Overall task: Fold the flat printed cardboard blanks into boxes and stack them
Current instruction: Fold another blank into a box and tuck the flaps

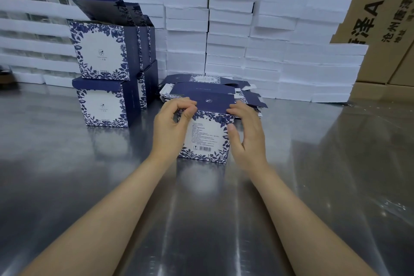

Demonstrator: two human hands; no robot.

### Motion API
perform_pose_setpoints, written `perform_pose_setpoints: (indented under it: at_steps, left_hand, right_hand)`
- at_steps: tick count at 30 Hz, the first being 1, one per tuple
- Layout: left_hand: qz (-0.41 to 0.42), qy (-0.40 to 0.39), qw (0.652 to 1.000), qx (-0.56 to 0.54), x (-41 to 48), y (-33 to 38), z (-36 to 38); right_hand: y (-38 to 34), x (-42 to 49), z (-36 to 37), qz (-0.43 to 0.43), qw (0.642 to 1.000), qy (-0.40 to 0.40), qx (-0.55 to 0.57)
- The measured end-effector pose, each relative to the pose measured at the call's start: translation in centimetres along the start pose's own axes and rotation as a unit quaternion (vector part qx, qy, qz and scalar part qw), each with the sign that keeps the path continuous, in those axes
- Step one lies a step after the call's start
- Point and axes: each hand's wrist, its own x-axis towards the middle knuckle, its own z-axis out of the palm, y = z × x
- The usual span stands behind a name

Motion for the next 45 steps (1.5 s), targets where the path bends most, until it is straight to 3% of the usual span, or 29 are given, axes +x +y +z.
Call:
perform_pose_setpoints:
  at_steps: [5, 9, 15, 26, 34, 40, 45]
  left_hand:
    - [-0.088, 0.067, 0.993, 0.032, 0.5, -0.1, 0.6]
    - [-0.202, -0.015, 0.979, -0.039, 0.3, 1.0, 1.4]
    - [-0.250, -0.084, 0.961, -0.082, 0.4, 1.4, 1.6]
    - [-0.282, -0.038, 0.955, -0.081, 0.3, 2.2, 2.7]
    - [-0.282, -0.033, 0.956, -0.077, 0.5, 2.5, 2.7]
    - [-0.263, -0.046, 0.960, -0.086, 0.4, 2.9, 2.9]
    - [-0.248, -0.058, 0.963, -0.087, 0.2, 2.8, 3.0]
  right_hand:
    - [-1.1, 0.1, 0.8, -0.054, 0.998, 0.006, -0.034]
    - [-2.5, 0.3, 1.5, -0.035, 0.999, 0.006, -0.015]
    - [-2.6, 0.6, 0.8, -0.013, 1.000, -0.019, 0.014]
    - [-2.3, 1.5, 1.4, -0.020, 0.998, 0.021, -0.051]
    - [-0.3, 1.8, 1.2, 0.054, 0.995, 0.063, -0.063]
    - [1.5, 2.0, 0.7, 0.145, 0.984, 0.103, -0.002]
    - [2.4, 1.3, -0.9, 0.108, 0.989, 0.095, 0.037]
